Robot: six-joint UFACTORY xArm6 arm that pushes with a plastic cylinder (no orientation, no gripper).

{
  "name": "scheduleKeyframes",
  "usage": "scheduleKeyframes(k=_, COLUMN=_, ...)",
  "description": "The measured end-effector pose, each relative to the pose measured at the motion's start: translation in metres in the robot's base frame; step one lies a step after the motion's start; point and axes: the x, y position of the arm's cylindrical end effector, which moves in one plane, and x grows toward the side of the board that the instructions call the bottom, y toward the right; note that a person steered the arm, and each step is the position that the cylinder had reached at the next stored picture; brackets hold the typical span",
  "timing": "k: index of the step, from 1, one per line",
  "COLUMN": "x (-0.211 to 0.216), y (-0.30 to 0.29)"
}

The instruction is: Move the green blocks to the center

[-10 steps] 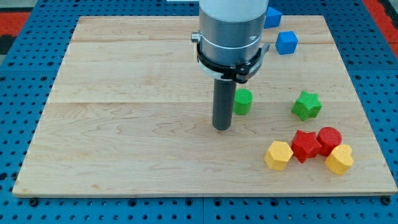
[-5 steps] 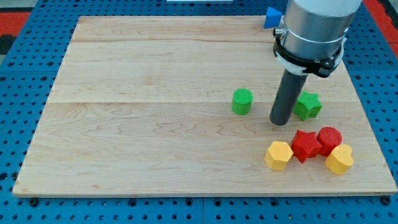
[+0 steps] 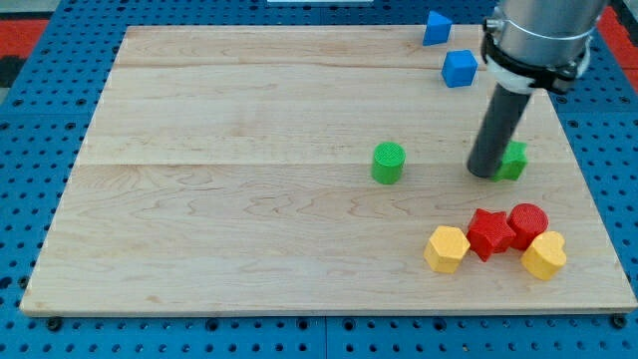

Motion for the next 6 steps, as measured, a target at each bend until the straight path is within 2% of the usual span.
scheduleKeyframes(k=1, x=0.009, y=0.019)
scheduleKeyframes(k=2, x=0.021, y=0.011)
scheduleKeyframes(k=3, x=0.008, y=0.088)
scheduleKeyframes(k=4, x=-0.036, y=0.053)
scheduleKeyframes(k=6, x=-0.036, y=-0.155)
